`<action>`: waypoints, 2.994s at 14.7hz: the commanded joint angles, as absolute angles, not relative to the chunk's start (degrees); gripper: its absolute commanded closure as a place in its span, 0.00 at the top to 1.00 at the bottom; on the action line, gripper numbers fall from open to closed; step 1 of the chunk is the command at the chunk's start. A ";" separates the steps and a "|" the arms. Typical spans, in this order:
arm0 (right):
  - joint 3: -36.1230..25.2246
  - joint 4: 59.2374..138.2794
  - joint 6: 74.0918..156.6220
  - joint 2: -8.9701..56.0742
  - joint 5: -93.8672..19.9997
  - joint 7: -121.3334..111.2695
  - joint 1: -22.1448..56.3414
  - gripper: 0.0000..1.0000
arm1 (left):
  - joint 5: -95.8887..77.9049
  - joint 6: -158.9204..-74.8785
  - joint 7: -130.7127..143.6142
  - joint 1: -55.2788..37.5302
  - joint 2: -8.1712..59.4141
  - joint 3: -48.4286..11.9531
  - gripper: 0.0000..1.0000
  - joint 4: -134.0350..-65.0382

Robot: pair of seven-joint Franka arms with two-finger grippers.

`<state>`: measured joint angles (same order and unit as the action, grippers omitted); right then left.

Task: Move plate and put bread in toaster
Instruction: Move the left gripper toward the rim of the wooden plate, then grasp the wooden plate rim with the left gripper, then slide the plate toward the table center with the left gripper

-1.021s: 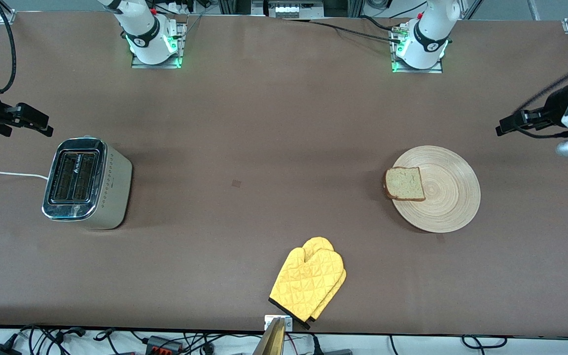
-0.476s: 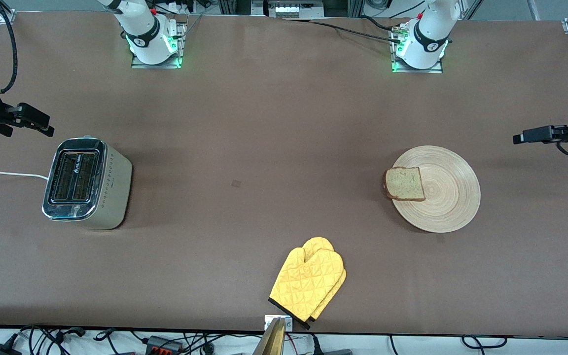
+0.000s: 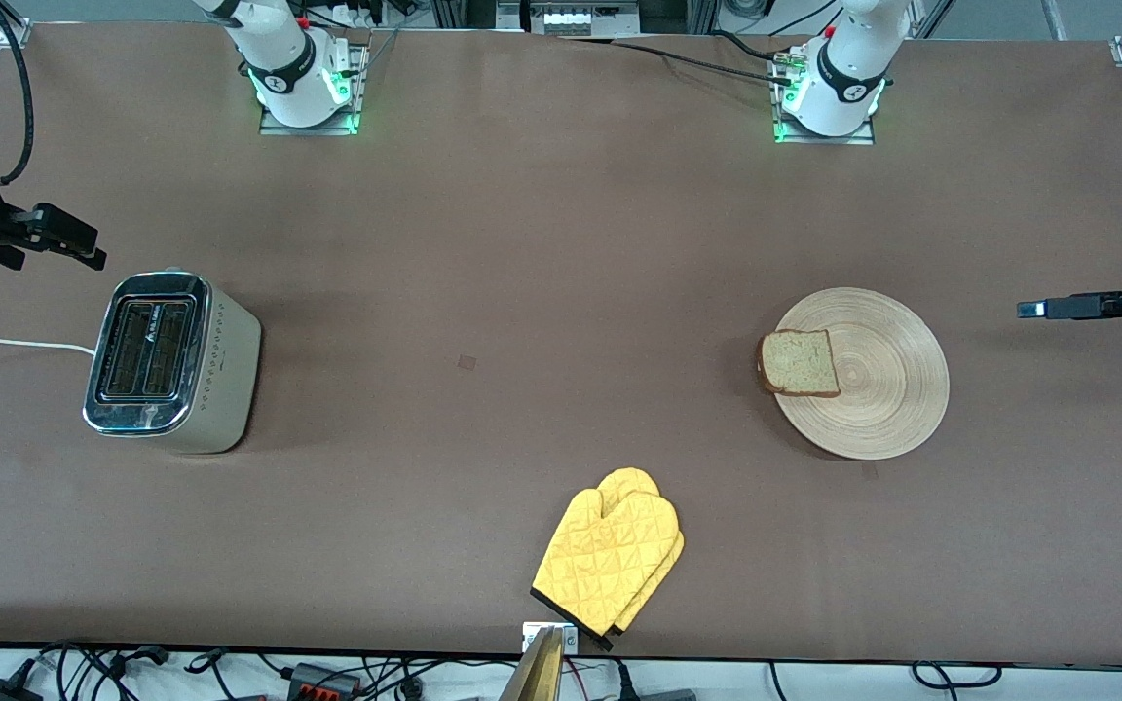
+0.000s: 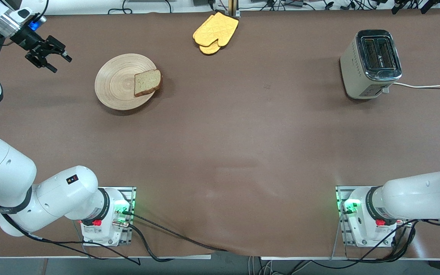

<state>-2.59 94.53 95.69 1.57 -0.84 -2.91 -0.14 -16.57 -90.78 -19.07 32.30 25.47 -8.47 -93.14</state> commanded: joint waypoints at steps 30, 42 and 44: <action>-2.72 96.24 97.91 -0.18 -0.35 -3.60 0.18 1.00 | -31.63 -112.33 -41.31 35.51 39.37 -12.74 0.43 -101.51; -2.64 96.24 97.91 -0.18 -0.44 -3.52 0.26 1.00 | -40.23 -101.87 -47.62 34.28 42.54 -14.67 0.01 -95.98; -2.64 96.33 97.91 -0.18 -0.44 -3.60 0.26 1.00 | -41.66 -101.34 -48.16 32.80 42.80 -14.94 0.01 -95.89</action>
